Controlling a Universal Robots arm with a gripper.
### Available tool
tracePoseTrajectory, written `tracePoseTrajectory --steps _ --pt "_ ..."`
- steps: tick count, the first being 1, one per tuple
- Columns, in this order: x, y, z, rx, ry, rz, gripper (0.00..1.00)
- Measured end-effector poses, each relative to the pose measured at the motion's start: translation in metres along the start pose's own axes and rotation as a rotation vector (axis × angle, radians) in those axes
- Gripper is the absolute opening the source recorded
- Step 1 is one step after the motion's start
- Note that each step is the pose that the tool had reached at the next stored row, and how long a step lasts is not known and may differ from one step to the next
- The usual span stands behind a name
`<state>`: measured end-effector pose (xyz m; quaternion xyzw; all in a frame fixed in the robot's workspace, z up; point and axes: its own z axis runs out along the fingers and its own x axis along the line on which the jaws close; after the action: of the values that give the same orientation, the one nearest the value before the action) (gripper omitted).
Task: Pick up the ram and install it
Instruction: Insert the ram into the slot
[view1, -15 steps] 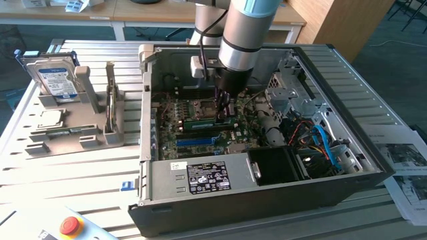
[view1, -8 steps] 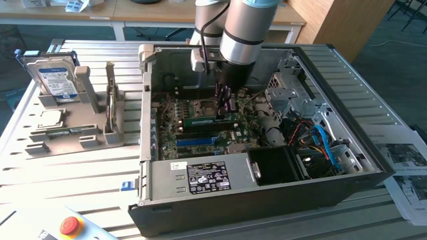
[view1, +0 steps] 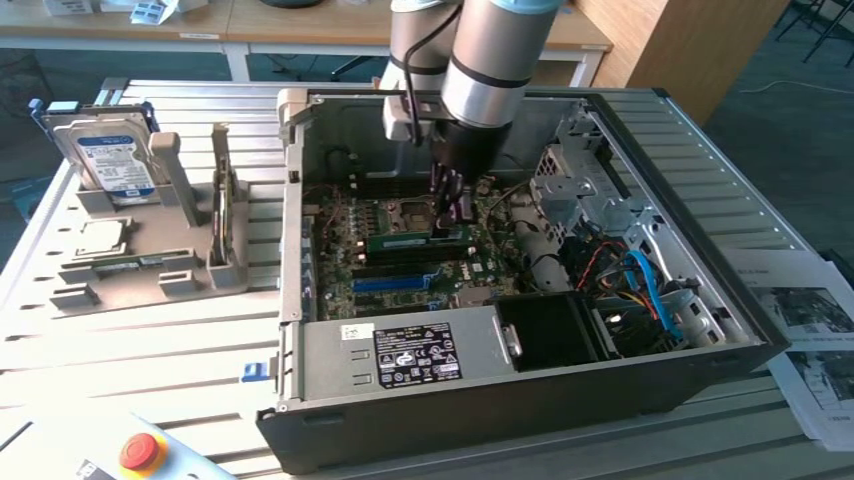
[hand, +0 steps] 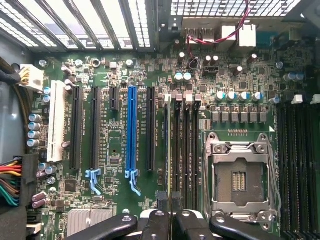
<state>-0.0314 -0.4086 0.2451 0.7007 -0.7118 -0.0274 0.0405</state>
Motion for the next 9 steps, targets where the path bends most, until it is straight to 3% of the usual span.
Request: tracePoseTrajectory --steps 3,9 --pt "0.0001 -0.0025 -0.0003 -0.0197 0.0004 0.0 0.12" --pt "0.0001 -0.0029 -0.0001 -0.0216 0.0001 0.0 0.12"
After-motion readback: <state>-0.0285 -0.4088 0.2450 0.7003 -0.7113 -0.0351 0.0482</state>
